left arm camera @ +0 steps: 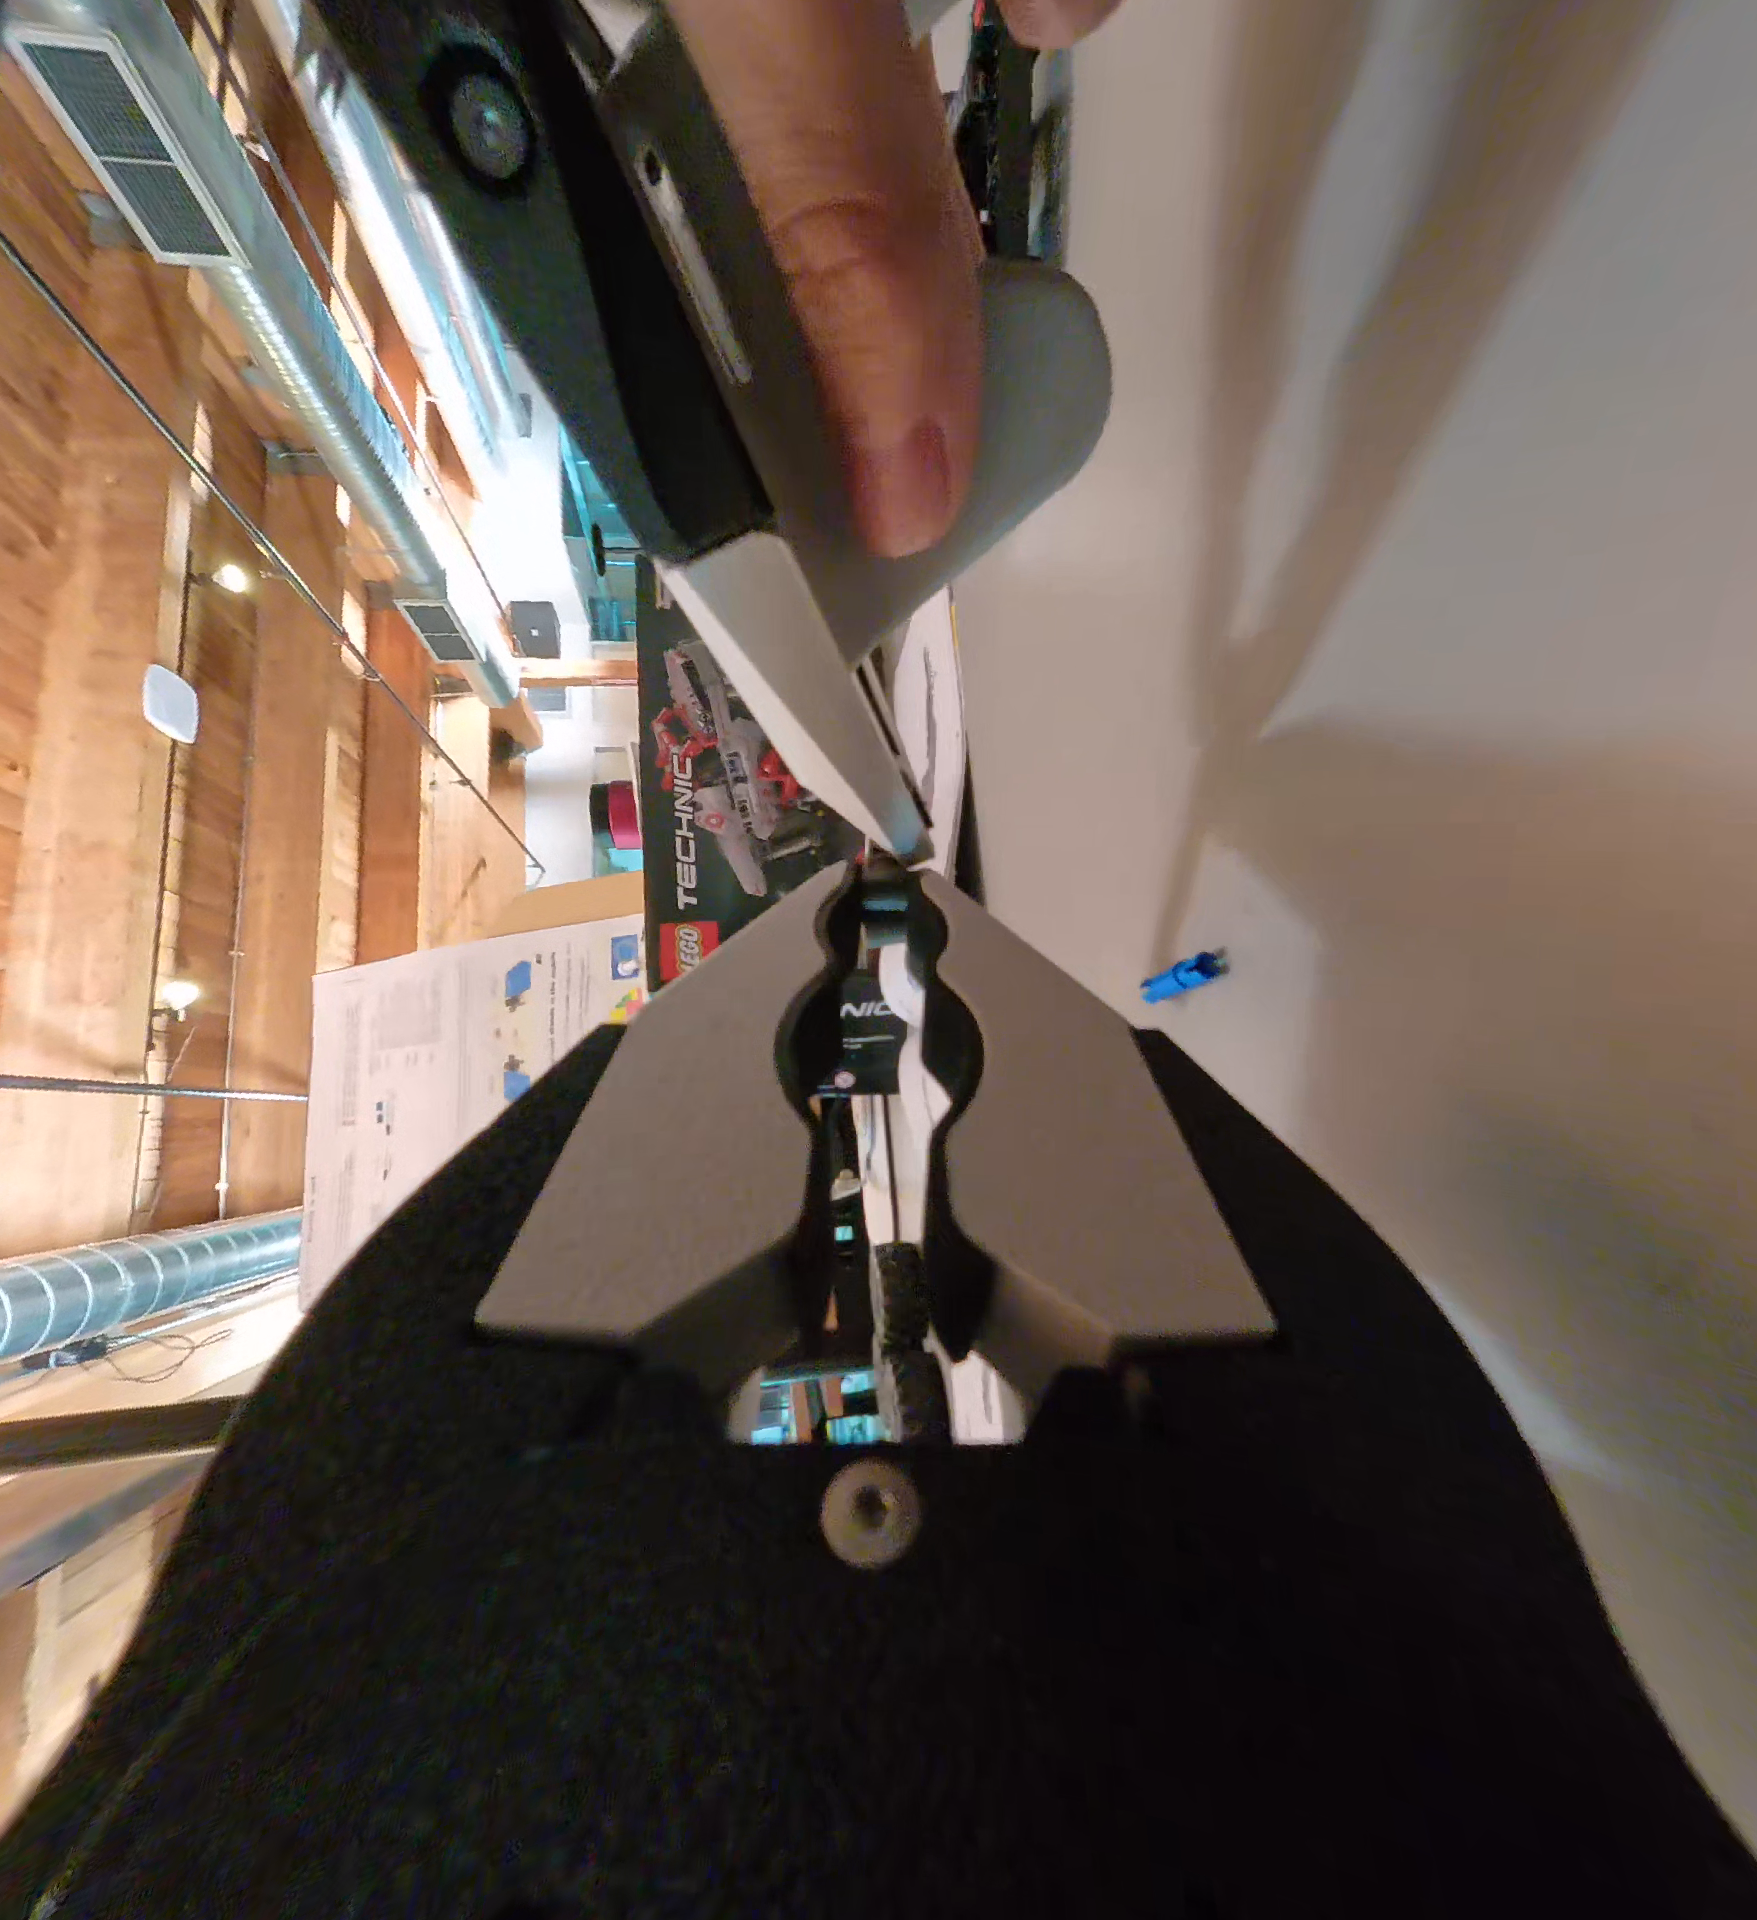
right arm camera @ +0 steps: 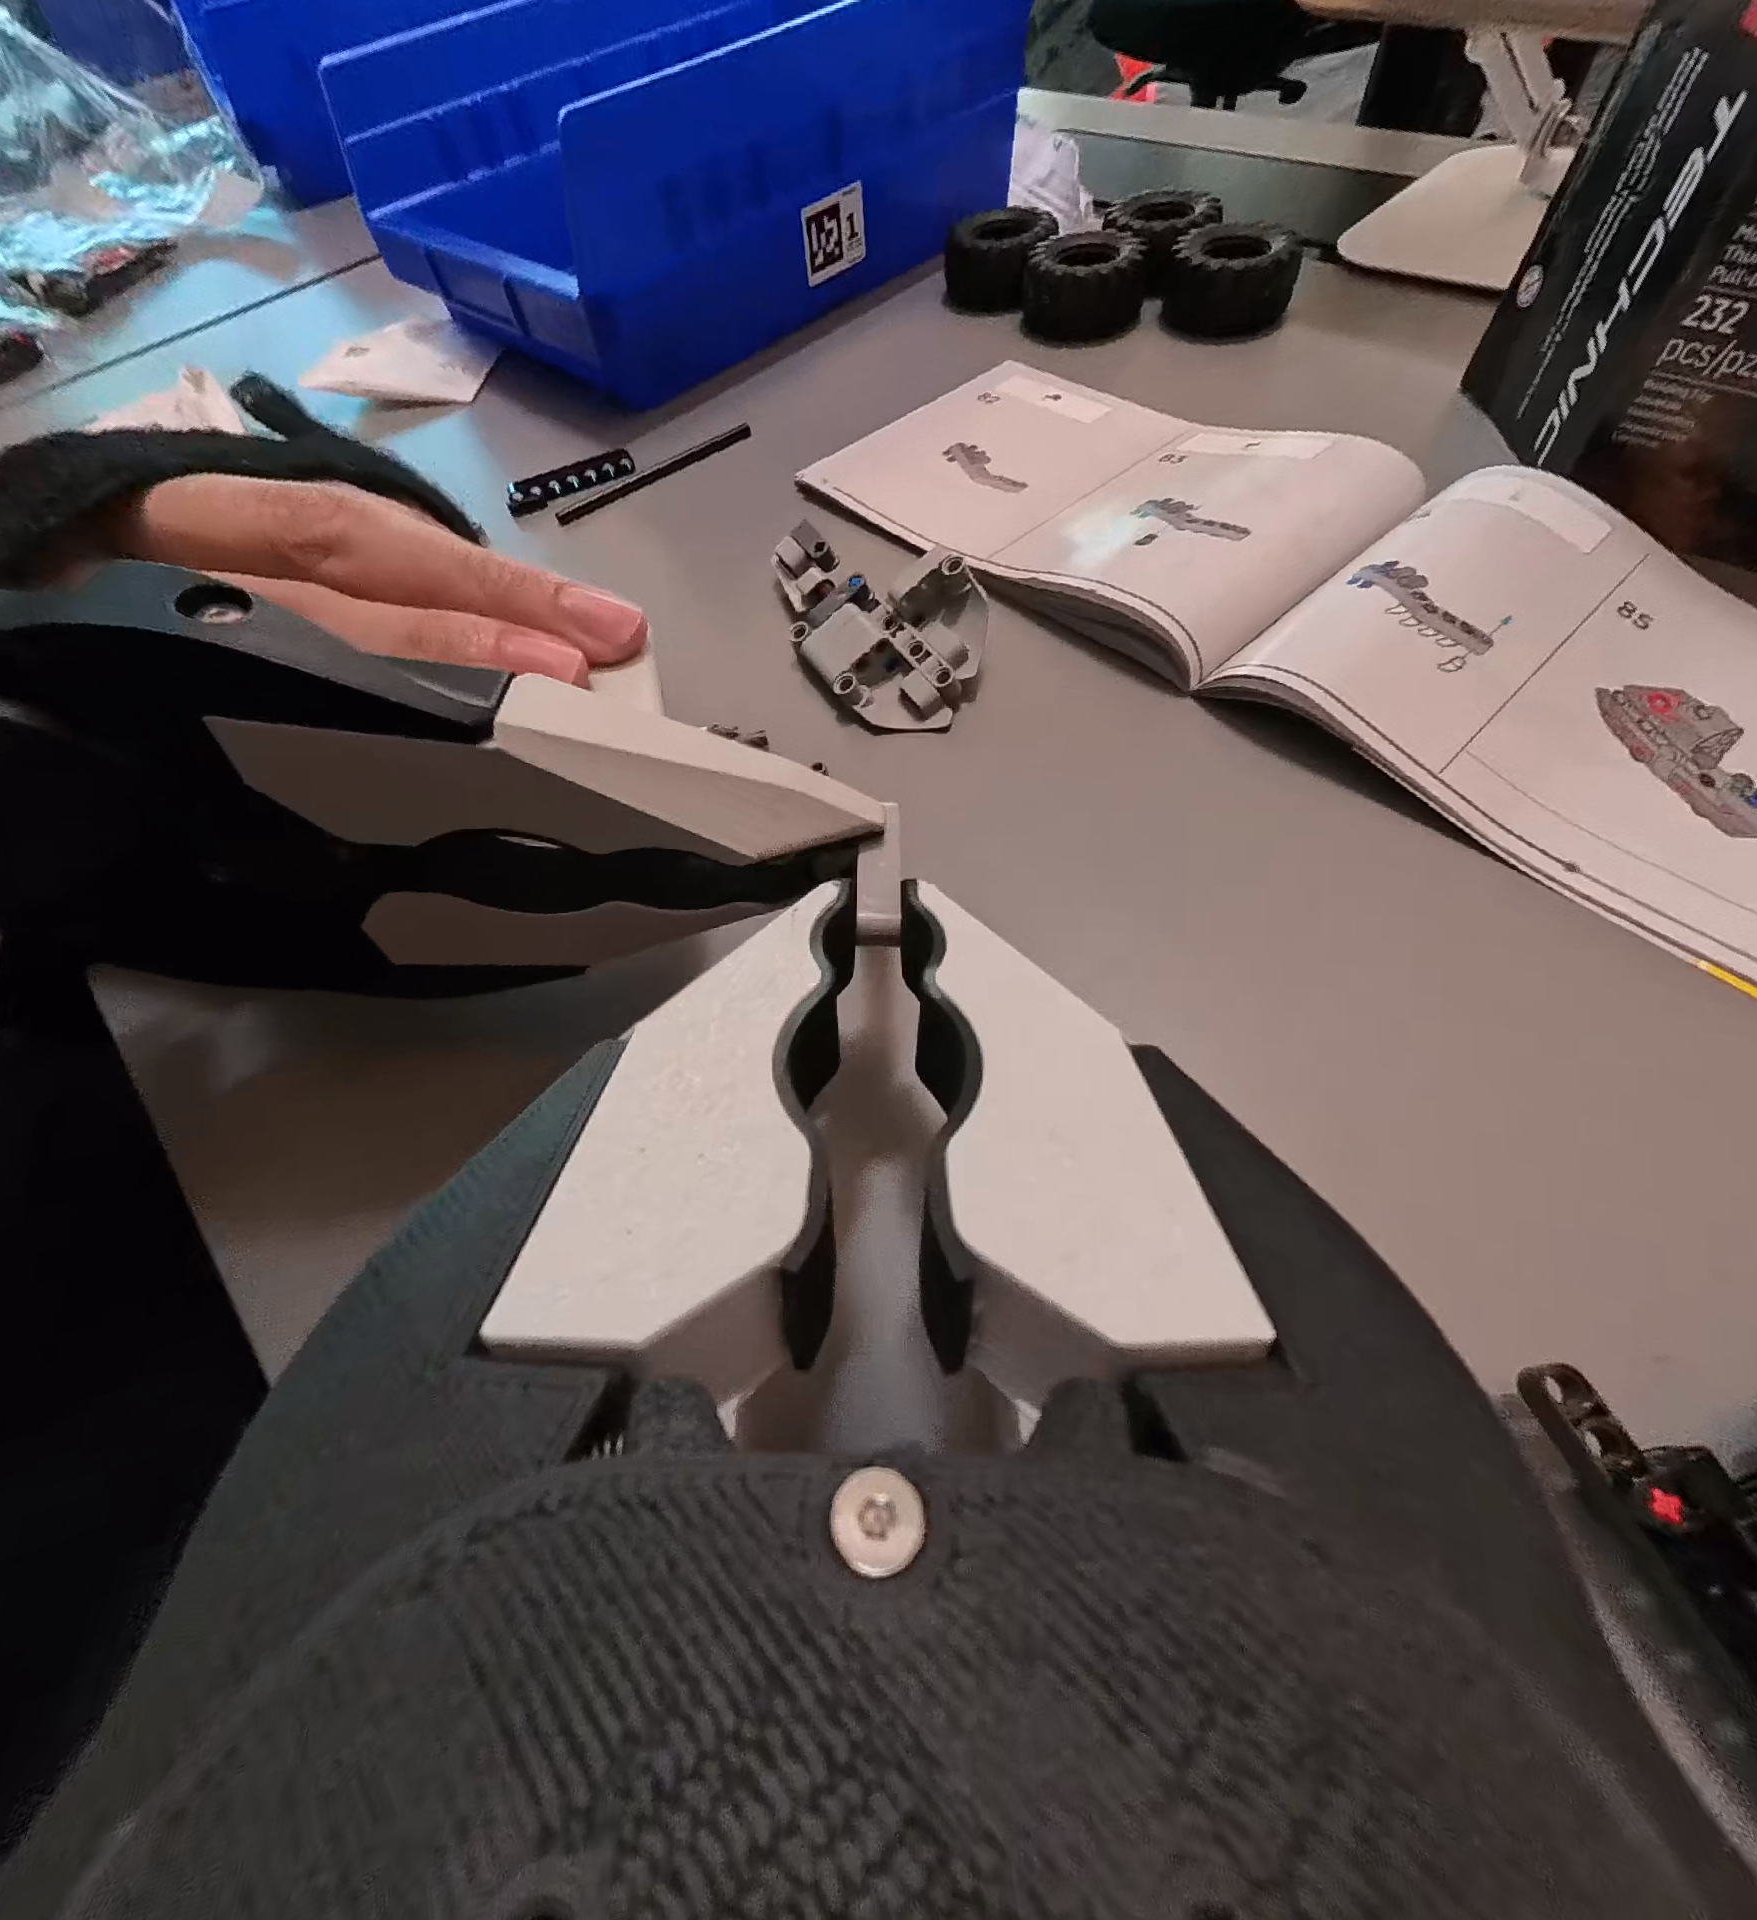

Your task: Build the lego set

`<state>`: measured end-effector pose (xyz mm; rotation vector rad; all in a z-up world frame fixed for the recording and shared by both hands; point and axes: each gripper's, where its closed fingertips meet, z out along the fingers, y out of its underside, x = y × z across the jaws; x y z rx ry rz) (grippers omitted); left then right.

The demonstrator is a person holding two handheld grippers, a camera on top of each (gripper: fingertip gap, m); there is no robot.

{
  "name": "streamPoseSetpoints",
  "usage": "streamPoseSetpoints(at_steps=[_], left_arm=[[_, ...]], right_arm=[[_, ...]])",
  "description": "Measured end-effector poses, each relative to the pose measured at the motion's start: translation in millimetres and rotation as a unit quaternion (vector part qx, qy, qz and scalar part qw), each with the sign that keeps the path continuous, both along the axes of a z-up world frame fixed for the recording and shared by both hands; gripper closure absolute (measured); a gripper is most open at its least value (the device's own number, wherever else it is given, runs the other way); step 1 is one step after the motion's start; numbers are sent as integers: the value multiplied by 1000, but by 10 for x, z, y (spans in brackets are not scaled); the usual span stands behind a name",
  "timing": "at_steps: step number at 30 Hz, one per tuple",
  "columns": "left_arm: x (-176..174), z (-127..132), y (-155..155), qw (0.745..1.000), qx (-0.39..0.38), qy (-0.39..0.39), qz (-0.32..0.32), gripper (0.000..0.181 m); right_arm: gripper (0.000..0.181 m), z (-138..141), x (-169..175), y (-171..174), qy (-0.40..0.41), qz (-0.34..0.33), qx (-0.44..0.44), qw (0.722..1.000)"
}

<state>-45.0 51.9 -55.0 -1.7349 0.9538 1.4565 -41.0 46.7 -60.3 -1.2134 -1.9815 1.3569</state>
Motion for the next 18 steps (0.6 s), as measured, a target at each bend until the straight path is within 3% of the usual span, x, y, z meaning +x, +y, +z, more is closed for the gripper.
streamPoseSetpoints(at_steps=[7, 15, 18], left_arm=[[-31, 50, 3, 999, 11, 42, 21, 177], [-63, 27, -1, 998, 30, -10, 49, 177], [-68, 68, -27, 997, 23, 41, 54, 177]], right_arm=[[174, 49, -20, 11, 5, -24, -19, 1000], [173, 21, -60, 38, 16, -38, -12, 999], [173, 58, -66, 15, 19, -35, -12, 999]])
